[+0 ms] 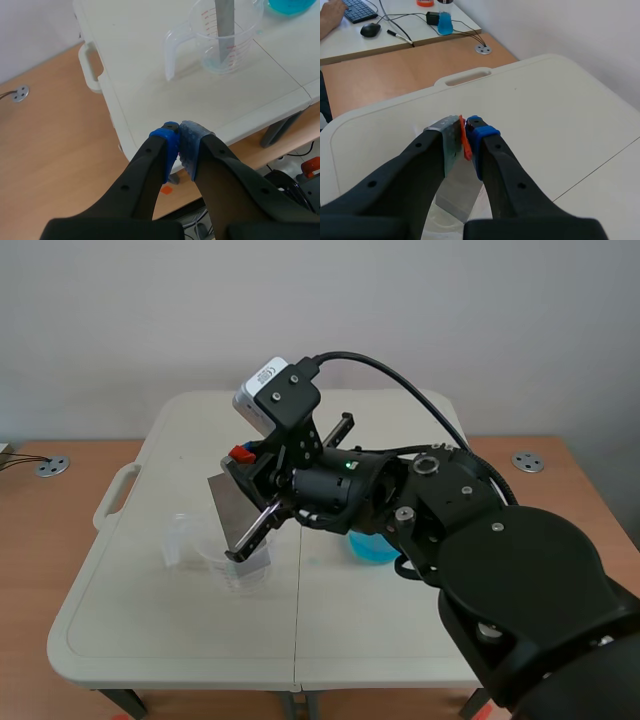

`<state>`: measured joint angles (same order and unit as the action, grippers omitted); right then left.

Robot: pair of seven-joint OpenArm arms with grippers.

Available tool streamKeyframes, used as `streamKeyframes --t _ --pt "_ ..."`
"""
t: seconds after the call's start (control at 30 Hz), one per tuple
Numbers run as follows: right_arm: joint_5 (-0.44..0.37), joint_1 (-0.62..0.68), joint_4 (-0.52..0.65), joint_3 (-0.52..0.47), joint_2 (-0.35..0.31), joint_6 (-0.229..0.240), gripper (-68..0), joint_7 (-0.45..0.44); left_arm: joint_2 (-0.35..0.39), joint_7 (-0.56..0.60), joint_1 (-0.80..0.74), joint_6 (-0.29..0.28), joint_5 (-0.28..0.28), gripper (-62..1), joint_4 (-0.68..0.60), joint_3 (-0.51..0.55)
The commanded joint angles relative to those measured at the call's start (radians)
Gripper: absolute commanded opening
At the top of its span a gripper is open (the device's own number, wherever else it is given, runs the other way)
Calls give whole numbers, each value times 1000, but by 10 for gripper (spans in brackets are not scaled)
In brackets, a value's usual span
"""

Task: Hold the metal plate by the orange handle, dip it into the blue solution, take it out and point at it, then put the plate back in the beaker on the left.
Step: 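Return to the home posture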

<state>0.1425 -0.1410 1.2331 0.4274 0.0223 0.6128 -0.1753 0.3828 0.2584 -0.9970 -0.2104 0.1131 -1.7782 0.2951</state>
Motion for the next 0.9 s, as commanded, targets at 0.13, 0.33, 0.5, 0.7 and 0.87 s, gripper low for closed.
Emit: streamKeyframes --t 0.13,0.33,0.5,0.7,0.87 --pt "-7 -23 8 -2 -3 -23 -455 -7 0 10 3 -2 5 -594 -7 -1" --pt "-8 -23 8 -2 -3 -23 -237 -7 0 10 3 -2 -6 -514 -7 -1" --pt "-8 -23 8 -2 -3 -23 -168 -7 0 8 10 -3 -6 14 -7 -1" --pt "-8 -23 8 -4 -3 -23 -92 -8 0 -82 49 -4 -5 14 -7 -1" --pt "-20 -23 8 -4 -8 -23 -92 -7 0 -77 53 -11 -4 14 -7 -1"
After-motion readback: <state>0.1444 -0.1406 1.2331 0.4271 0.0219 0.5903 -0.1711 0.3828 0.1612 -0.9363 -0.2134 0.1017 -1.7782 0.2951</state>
